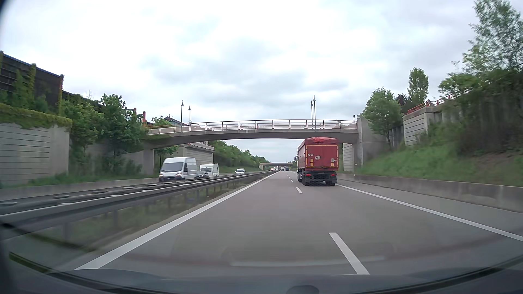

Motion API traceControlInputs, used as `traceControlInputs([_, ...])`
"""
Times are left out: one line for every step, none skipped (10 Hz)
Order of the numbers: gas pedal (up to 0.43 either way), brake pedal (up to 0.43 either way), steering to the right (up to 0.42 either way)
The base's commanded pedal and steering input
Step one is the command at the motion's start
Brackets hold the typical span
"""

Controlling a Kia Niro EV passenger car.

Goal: Follow the waypoints while adhering to traffic rules and regulations

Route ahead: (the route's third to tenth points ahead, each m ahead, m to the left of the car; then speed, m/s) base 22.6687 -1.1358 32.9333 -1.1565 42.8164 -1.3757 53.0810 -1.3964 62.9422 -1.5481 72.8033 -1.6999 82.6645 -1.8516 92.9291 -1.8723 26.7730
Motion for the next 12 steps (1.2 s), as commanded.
traceControlInputs([0.087,0.000,0.001])
traceControlInputs([0.079,0.000,0.001])
traceControlInputs([0.067,0.000,0.001])
traceControlInputs([0.059,0.000,0.001])
traceControlInputs([0.059,0.000,0.001])
traceControlInputs([0.047,0.000,0.001])
traceControlInputs([0.039,0.000,0.000])
traceControlInputs([0.020,0.000,0.001])
traceControlInputs([0.020,0.000,0.000])
traceControlInputs([0.020,0.000,0.000])
traceControlInputs([0.020,0.000,0.000])
traceControlInputs([0.008,0.000,0.001])
